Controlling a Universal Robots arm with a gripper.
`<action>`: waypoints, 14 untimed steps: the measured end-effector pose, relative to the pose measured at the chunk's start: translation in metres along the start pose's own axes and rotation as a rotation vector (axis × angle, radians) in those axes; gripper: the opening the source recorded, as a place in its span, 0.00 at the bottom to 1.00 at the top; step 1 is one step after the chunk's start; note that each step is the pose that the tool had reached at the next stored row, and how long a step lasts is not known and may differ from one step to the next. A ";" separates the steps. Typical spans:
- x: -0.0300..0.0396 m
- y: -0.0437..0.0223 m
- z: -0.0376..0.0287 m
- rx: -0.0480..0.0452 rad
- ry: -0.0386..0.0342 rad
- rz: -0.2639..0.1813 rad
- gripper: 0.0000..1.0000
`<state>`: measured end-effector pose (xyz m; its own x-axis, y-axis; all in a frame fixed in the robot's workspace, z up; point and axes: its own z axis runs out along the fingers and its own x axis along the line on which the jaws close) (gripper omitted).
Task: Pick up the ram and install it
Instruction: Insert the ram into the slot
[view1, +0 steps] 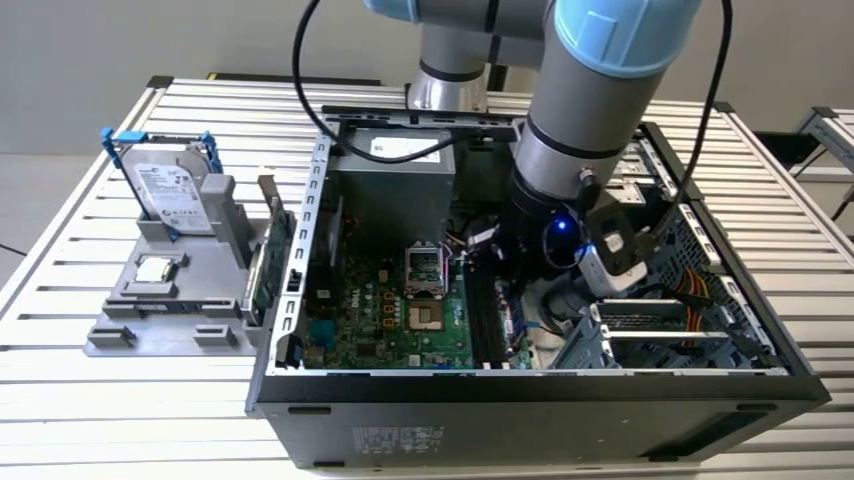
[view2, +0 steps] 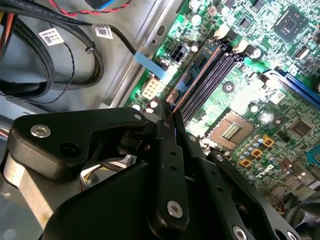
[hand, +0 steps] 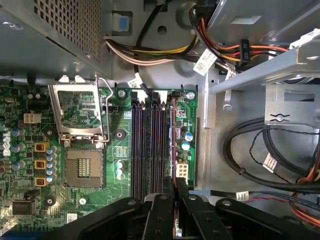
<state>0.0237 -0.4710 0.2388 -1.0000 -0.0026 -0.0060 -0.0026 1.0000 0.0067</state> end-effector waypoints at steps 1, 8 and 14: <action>0.0002 0.0000 0.0010 0.0000 0.0002 0.000 0.00; 0.0017 -0.0002 0.0053 0.0012 0.0019 -0.003 0.00; 0.0024 -0.0012 0.0073 0.0015 0.0022 -0.006 0.00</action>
<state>0.0213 -0.4722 0.2315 -1.0000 -0.0086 -0.0038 -0.0086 0.9999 0.0052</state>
